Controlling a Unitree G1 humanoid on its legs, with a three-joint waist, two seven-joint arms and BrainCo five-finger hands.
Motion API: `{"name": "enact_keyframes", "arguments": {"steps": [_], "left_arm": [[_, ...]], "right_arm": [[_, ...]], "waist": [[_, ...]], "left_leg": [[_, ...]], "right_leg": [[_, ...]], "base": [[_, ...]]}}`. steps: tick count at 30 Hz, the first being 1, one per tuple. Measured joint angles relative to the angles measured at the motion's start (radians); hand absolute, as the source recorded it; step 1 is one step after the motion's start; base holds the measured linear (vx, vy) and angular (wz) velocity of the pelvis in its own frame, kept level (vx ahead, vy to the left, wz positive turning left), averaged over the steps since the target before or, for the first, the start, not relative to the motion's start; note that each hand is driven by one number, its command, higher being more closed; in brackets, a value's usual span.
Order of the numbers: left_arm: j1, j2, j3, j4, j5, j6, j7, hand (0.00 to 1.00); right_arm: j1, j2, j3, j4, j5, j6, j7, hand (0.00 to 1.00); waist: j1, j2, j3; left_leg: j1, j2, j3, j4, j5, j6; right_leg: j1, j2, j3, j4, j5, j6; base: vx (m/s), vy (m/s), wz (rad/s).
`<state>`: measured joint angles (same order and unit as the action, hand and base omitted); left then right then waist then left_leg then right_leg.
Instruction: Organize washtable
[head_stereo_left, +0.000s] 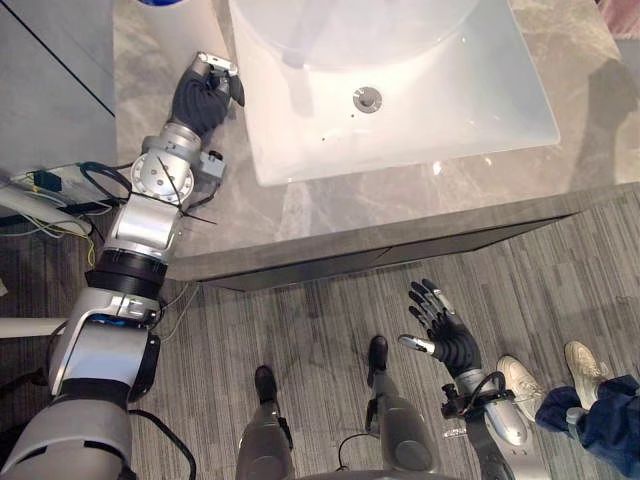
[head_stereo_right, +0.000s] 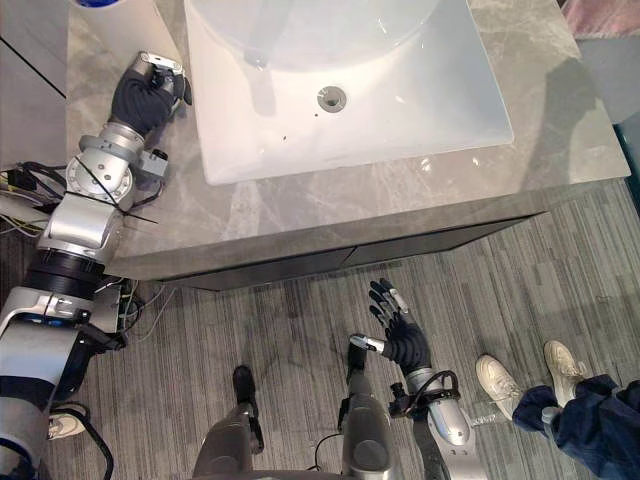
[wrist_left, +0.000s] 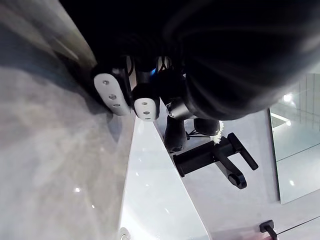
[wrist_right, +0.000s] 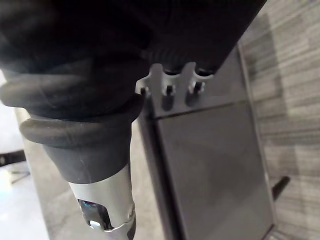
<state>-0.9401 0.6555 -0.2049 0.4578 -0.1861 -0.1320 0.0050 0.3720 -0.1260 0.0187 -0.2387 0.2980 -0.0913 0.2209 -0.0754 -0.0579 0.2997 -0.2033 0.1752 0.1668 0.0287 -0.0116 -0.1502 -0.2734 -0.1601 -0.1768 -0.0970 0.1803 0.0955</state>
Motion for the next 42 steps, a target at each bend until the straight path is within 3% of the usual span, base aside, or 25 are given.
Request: {"name": "enact_keyframes", "arguments": {"steps": [7, 11, 36, 38, 42], "left_arm": [[-0.071, 0.102, -0.020, 0.054, 0.003, -0.015, 0.004, 1.00], [-0.073, 0.107, -0.012, 0.051, 0.007, -0.043, 0.021, 1.00], [-0.190, 0.136, -0.024, 0.139, 0.001, -0.035, 0.061, 1.00], [-0.142, 0.136, -0.017, 0.101, 0.000, -0.028, 0.063, 1.00], [0.161, 0.055, 0.078, -0.210, -0.023, -0.031, 0.044, 1.00]], "right_arm": [[0.006, -0.002, -0.148, -0.065, -0.027, -0.021, -0.029, 0.00], [0.022, -0.001, -0.147, -0.065, 0.008, -0.021, -0.021, 0.00], [0.051, 0.001, -0.100, -0.060, 0.037, -0.021, -0.019, 0.00], [0.050, 0.002, -0.077, -0.059, 0.037, -0.021, -0.019, 0.00], [0.010, 0.003, -0.071, -0.007, 0.037, -0.018, -0.020, 0.00]], "waist": [[-0.022, -0.009, 0.030], [-0.021, -0.009, 0.038], [-0.038, -0.012, 0.070], [-0.045, -0.012, 0.069], [-0.040, -0.010, 0.066]], "left_leg": [[-0.020, 0.000, 0.000, 0.008, 0.000, 0.000], [-0.032, 0.000, 0.002, 0.010, 0.000, 0.000], [-0.042, 0.000, 0.010, 0.017, -0.001, -0.001], [-0.024, 0.001, 0.009, 0.016, -0.001, -0.001], [0.031, 0.001, -0.002, 0.020, -0.005, 0.005]], "right_leg": [[-0.017, 0.000, 0.003, 0.000, 0.005, -0.002], [-0.031, 0.000, 0.006, 0.000, 0.006, -0.002], [-0.044, 0.001, 0.016, 0.005, 0.007, -0.003], [-0.026, 0.001, 0.016, 0.004, 0.007, -0.002], [0.039, 0.001, 0.011, 0.001, 0.000, -0.001]], "base": [[0.00, -0.001, 0.00], [0.00, -0.002, -0.01], [0.00, -0.002, 0.00], [0.00, 0.000, 0.00], [0.01, -0.003, 0.05]]}}
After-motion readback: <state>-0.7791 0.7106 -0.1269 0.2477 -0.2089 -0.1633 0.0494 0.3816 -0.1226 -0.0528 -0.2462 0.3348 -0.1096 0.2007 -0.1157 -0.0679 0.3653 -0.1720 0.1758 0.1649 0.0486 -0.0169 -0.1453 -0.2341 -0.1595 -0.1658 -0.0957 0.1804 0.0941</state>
